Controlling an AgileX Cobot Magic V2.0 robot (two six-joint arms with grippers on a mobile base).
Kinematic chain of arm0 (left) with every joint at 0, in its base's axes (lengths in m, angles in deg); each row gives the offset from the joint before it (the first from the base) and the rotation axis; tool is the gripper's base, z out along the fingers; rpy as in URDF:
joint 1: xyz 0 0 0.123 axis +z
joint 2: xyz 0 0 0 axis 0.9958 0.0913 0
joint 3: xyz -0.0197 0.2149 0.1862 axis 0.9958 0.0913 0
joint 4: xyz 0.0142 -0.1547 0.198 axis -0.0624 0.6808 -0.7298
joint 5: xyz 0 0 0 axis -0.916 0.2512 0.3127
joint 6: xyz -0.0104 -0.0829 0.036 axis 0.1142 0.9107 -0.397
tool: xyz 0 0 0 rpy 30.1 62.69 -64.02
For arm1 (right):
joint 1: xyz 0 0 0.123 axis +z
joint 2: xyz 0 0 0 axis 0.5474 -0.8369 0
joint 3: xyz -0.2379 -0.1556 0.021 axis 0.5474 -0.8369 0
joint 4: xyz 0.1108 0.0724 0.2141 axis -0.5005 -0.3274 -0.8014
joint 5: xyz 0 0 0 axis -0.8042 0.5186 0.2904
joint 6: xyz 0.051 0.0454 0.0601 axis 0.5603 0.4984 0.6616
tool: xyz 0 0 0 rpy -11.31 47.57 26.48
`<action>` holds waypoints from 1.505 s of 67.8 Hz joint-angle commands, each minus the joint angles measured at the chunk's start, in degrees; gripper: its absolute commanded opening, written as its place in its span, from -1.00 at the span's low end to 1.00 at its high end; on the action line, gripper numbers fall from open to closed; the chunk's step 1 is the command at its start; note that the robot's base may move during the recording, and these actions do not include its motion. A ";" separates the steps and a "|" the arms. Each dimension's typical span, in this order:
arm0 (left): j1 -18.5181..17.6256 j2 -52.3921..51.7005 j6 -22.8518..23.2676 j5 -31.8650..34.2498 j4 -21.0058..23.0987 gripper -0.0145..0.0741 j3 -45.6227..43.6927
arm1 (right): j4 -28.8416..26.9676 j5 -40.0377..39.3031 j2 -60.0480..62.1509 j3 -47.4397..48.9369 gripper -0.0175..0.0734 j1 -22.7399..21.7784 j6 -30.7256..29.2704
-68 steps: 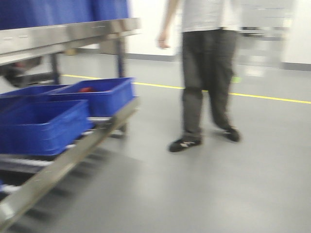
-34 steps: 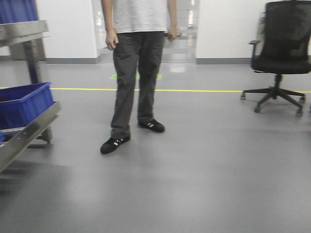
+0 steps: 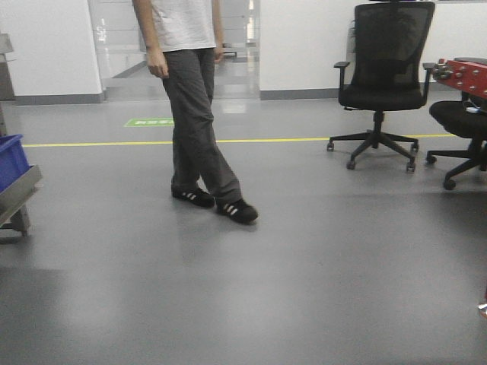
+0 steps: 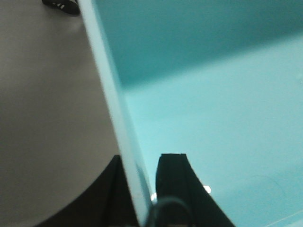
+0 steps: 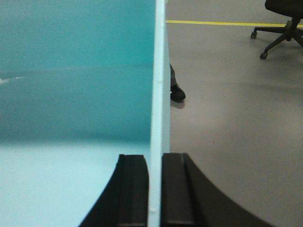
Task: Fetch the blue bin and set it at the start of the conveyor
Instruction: 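Carry the bin in both grippers across the floor toward the conveyor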
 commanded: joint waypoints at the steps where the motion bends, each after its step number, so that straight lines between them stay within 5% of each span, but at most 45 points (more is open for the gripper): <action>1: -0.39 -0.68 -1.06 1.86 1.95 -0.92 -0.57 | -1.23 -4.27 0.64 0.45 -0.95 0.12 -0.06; 102: -0.39 -0.68 -1.06 1.94 1.95 -0.92 -0.57 | -1.48 -4.25 0.64 0.45 -0.95 0.12 -0.06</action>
